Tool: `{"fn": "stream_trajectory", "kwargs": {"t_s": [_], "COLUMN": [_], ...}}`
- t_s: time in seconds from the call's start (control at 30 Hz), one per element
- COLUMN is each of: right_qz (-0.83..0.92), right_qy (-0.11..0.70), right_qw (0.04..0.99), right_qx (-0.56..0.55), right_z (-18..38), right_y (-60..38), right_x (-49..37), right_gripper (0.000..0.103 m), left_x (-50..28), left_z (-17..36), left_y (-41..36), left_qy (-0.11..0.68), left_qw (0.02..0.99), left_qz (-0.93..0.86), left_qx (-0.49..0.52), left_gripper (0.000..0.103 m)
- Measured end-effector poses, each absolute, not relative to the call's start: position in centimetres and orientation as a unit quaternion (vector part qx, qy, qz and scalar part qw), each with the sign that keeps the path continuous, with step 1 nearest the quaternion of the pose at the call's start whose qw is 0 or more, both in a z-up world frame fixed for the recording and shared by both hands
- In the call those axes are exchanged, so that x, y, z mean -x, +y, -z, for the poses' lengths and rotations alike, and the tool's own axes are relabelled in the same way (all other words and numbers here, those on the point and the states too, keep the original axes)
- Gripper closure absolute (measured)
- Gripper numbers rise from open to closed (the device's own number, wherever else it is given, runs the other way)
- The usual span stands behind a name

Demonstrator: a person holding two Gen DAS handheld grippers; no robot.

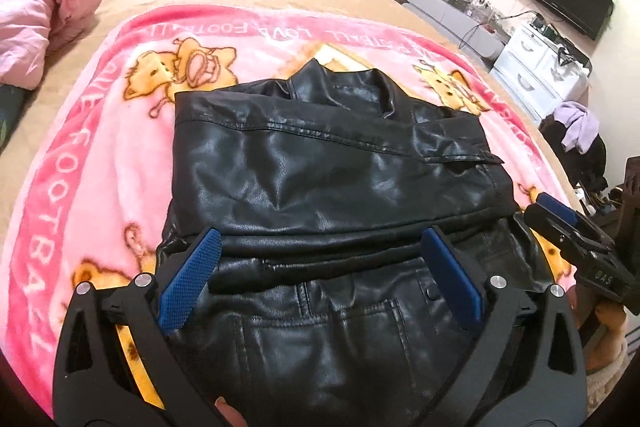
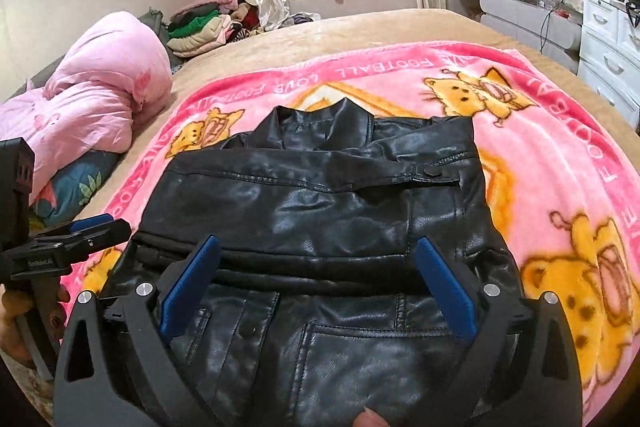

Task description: Fold large clothes

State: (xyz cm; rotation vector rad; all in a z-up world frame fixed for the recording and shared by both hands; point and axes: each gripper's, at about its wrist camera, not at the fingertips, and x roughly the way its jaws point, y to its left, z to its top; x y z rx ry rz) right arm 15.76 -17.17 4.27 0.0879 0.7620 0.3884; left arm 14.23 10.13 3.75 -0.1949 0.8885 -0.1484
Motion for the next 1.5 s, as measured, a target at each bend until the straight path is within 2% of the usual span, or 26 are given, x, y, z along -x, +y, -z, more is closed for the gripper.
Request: {"fn": "stream_trajectory", "kwargs": {"t_s": [0.43, 0.97, 1.5], "right_qz": [-0.193, -0.211, -0.199], "right_qy": [0.35, 0.337, 0.367], "right_qw": [0.916, 0.917, 0.909], "right_qx": [-0.033, -0.023, -0.009], "right_z": [-6.8, -9.2, -7.4], "right_y": [-17.4, -18.4, -20.4], "right_x": [-13.1, -9.4, -6.1], "right_gripper": [0.006, 0.006, 0.005], "left_x": [-10.5, -5.6, -2.4], "left_z": [-4.9, -6.9, -3.7], "left_y": [11.3, 9.5, 10.3], "left_qy": [0.409, 0.362, 0.39], "left_qw": [0.903, 0.927, 0.914], "left_qz": [0.061, 0.05, 0.028], "left_qx": [0.115, 0.087, 0.112], "left_gripper": [0.009, 0.009, 0.009]}}
